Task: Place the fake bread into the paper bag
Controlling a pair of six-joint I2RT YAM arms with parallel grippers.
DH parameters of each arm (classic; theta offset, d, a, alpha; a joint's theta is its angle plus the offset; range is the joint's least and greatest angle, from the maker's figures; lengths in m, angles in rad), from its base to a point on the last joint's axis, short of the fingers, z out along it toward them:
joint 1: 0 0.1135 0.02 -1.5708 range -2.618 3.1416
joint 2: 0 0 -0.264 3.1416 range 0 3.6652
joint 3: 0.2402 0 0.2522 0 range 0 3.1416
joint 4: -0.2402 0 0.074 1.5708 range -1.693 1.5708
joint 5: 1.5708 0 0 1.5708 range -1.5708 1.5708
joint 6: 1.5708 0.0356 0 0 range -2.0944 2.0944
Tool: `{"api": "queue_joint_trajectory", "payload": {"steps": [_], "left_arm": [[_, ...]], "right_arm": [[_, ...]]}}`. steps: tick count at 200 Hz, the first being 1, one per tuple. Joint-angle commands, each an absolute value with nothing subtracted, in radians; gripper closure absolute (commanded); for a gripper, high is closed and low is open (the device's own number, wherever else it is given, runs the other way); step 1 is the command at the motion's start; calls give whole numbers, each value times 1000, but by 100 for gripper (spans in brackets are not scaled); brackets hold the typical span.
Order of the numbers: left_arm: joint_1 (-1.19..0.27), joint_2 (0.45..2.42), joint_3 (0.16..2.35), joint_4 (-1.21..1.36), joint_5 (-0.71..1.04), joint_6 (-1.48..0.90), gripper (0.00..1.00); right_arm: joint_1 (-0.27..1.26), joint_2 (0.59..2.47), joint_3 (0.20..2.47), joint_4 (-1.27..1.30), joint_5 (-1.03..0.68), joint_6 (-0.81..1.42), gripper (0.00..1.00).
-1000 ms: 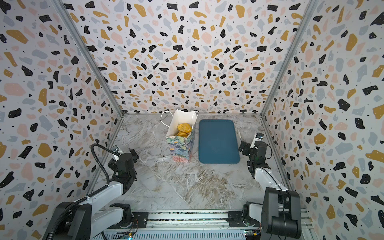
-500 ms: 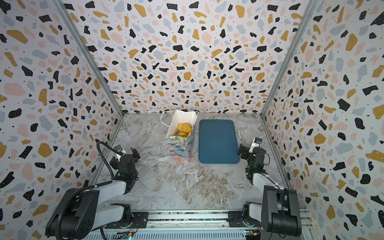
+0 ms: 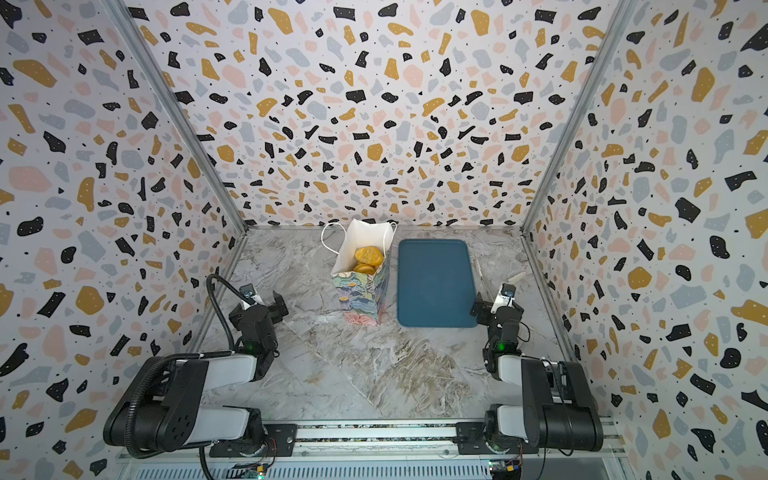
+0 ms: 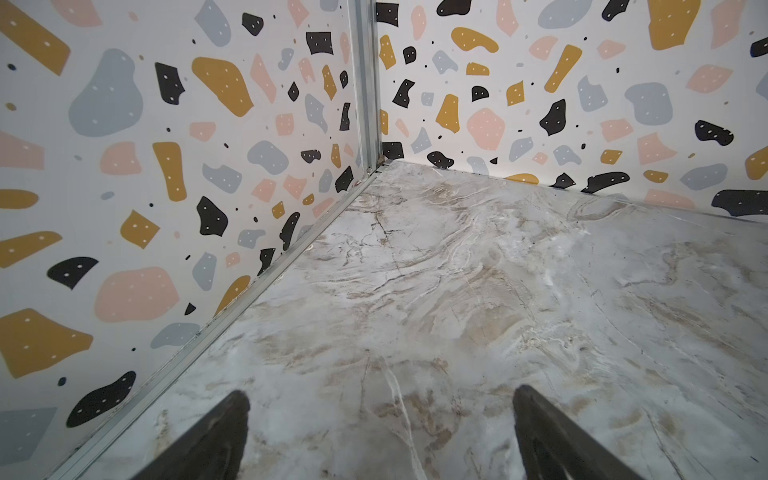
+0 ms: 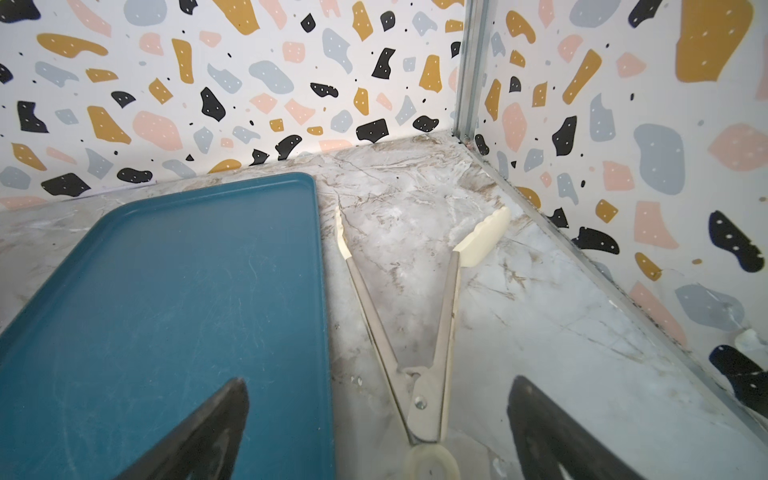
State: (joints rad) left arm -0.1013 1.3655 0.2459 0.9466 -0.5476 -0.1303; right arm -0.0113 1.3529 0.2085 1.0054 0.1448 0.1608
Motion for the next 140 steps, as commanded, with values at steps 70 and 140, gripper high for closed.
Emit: {"api": "queue_joint_trajectory", "payload": {"steps": [70, 140], "left_arm": [[-100, 1401, 134, 1270, -463, -74, 1], [-100, 1389, 145, 1229, -462, -74, 1]], "right_arm": [[104, 1440, 142, 1354, 223, 26, 1], [114, 1520, 172, 1376, 195, 2, 1]]}}
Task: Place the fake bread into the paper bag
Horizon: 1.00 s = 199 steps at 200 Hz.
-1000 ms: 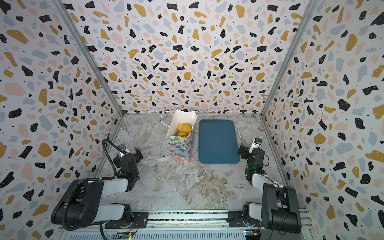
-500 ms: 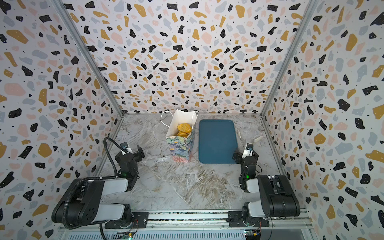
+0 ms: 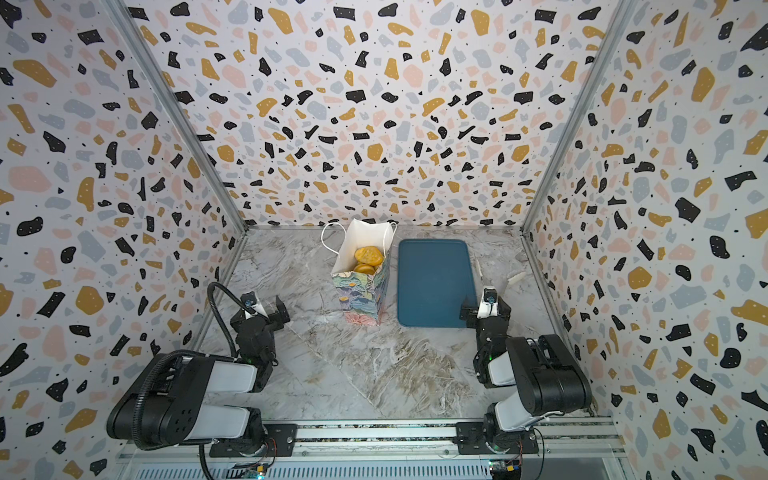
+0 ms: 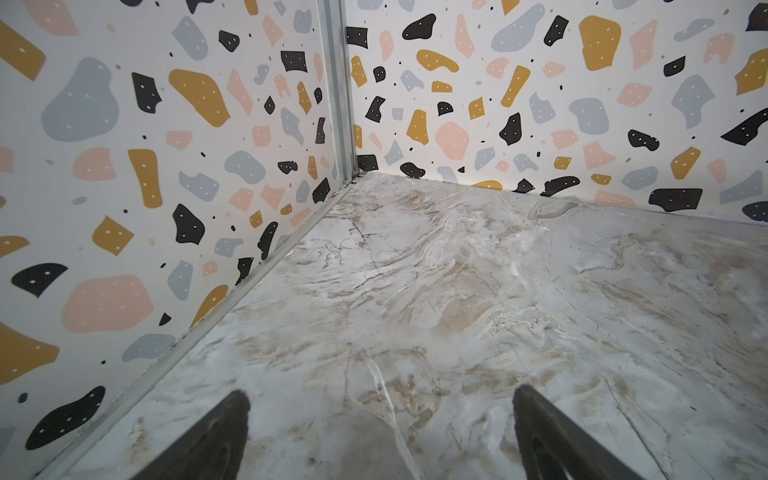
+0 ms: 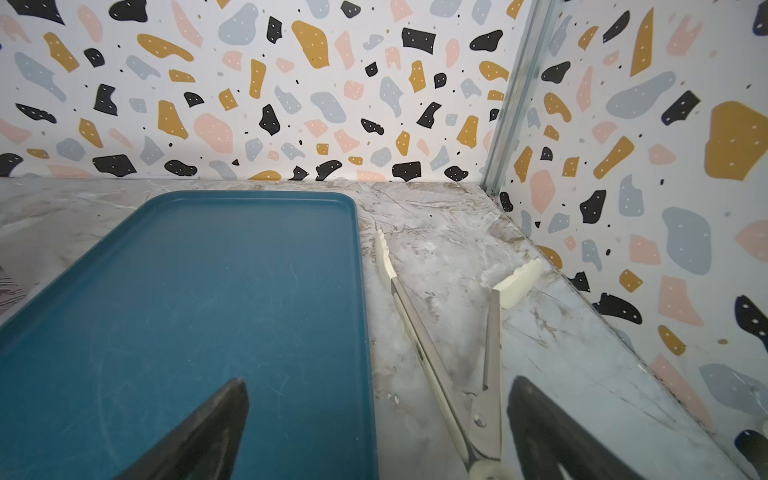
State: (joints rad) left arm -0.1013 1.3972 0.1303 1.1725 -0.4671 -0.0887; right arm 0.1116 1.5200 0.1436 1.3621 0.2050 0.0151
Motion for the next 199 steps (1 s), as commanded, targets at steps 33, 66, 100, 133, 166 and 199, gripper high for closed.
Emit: {"api": "queue_joint_trajectory", "payload": {"steps": [33, 66, 100, 133, 166, 199], "left_arm": [[-100, 1393, 152, 1221, -465, -74, 0], [-99, 1386, 142, 1231, -462, -74, 0], [-100, 1386, 141, 1232, -462, -75, 0], [-101, 1385, 143, 1230, -462, -74, 0], [-101, 1386, 143, 1229, -463, -74, 1], [-101, 1386, 144, 1230, -464, -74, 1]], "right_arm": [[85, 1518, 179, 1357, 140, 18, 1], [103, 1514, 173, 1368, 172, 1, 1], [106, 1515, 171, 1372, 174, 0, 1], [106, 1515, 172, 1371, 174, 0, 1], [106, 1514, 172, 1371, 175, 0, 1], [106, 1517, 173, 1371, 174, 0, 1]]}}
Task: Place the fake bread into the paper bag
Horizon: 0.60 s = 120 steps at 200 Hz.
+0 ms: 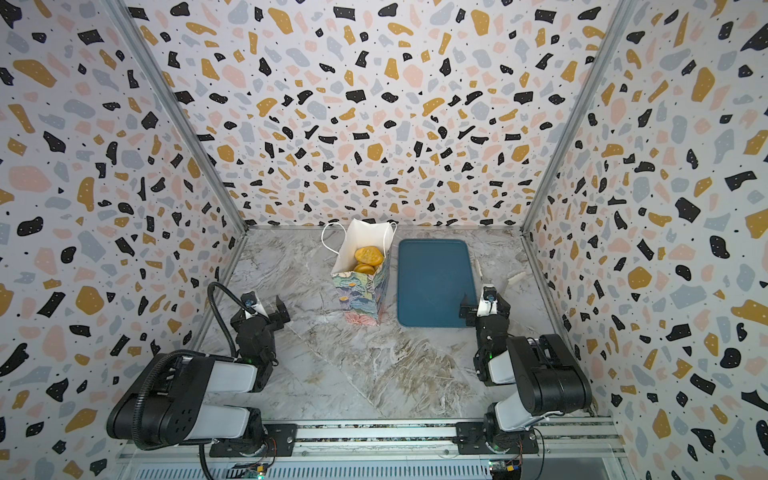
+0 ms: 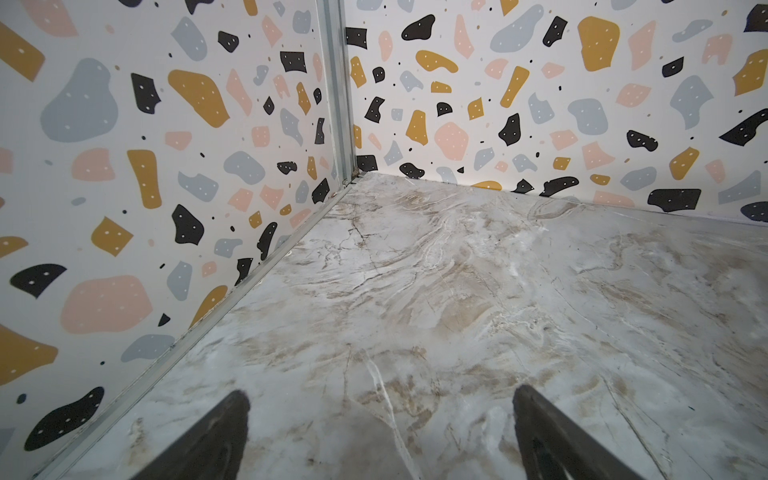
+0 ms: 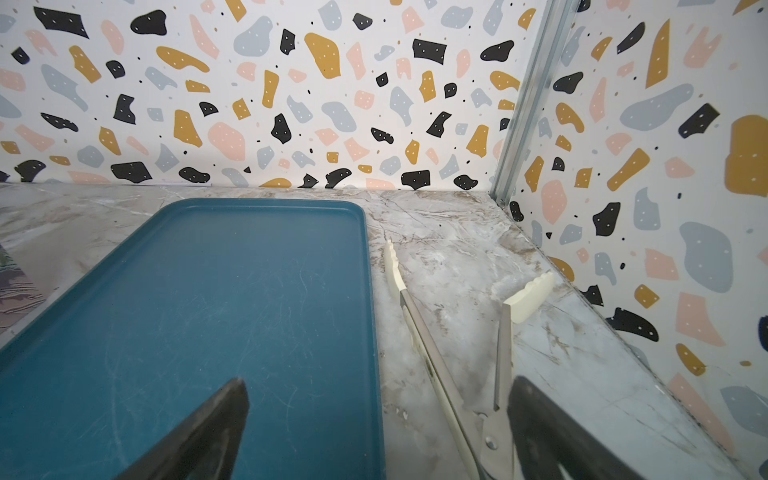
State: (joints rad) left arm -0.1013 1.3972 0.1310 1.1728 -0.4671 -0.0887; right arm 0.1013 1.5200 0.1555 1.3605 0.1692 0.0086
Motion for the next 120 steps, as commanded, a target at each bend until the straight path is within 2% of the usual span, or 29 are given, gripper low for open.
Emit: {"api": "queue_joint_trajectory", "payload": {"steps": [1, 120], "left_arm": [[-101, 1386, 144, 1230, -464, -74, 1], [-111, 1388, 147, 1226, -474, -68, 1]], "right_arm": [[106, 1515, 173, 1371, 174, 0, 1], [106, 1515, 172, 1372, 174, 0, 1]]}}
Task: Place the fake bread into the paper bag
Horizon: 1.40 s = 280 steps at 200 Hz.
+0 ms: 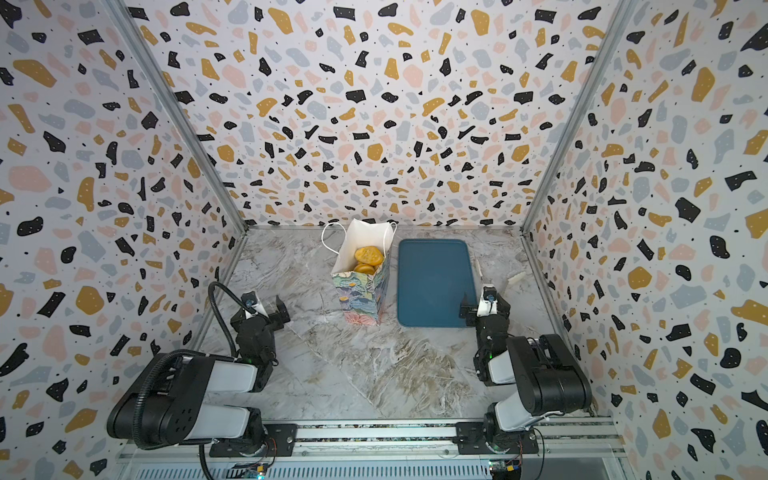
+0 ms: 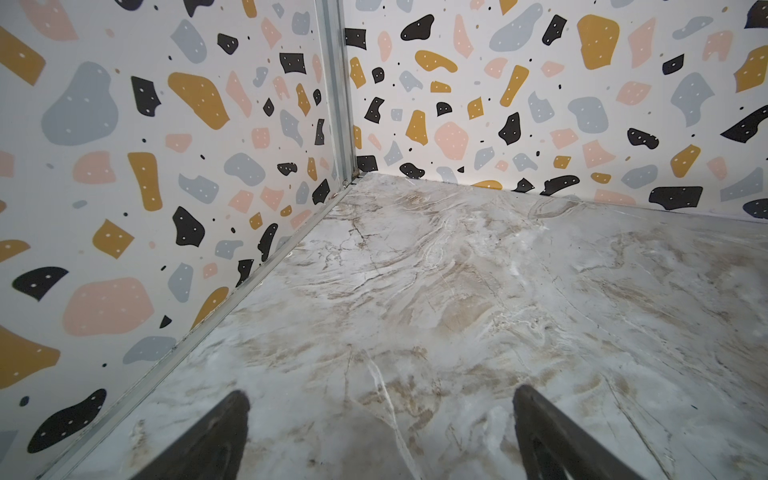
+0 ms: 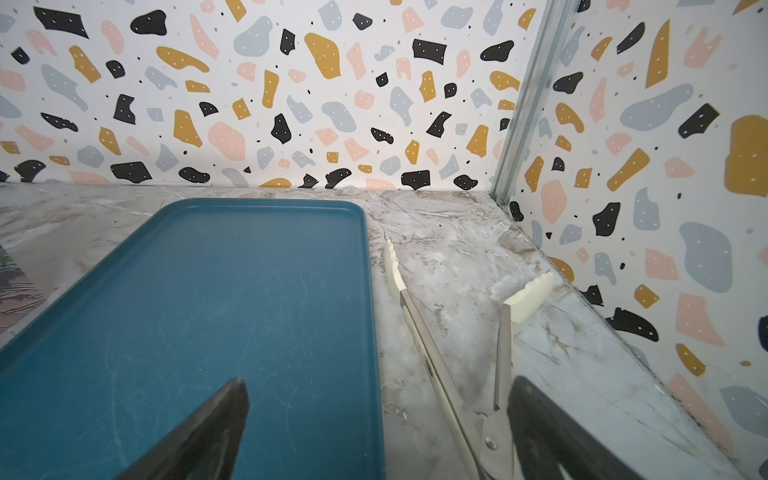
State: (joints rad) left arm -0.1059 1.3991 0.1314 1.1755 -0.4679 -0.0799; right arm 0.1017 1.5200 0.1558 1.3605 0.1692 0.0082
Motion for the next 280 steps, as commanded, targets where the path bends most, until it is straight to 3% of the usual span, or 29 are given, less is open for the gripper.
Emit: {"api": "queue_joint_trajectory", "payload": {"steps": [1, 78, 106, 126, 145, 160, 200, 225, 280], "left_arm": [[-110, 1387, 147, 1226, -474, -68, 1], [-110, 1382, 132, 1250, -444, -56, 1], [-110, 1347, 0, 1461, -81, 102, 0], [-110, 1356, -26, 1506, -100, 92, 0], [-110, 1369, 121, 1258, -224, 40, 1], [-107, 1389, 150, 1223, -321, -8, 1], [-107, 1390, 152, 1219, -308, -2, 0], [-107, 1388, 152, 1218, -308, -3, 1], [-107, 1389, 152, 1218, -307, -3, 1]], "right_arm": [[106, 1515, 172, 1371, 174, 0, 1], [106, 1515, 170, 1375, 170, -2, 1], [106, 1494, 64, 1542, -100, -102, 1], [91, 1529, -21, 1740, -230, -131, 1], [88, 1510, 11, 1653, -212, -123, 1], [77, 1500, 54, 1562, -210, -110, 1], [75, 1505, 58, 1563, -185, -100, 1], [87, 1510, 183, 1340, 49, -24, 1], [89, 1520, 195, 1336, 53, -21, 1]]}}
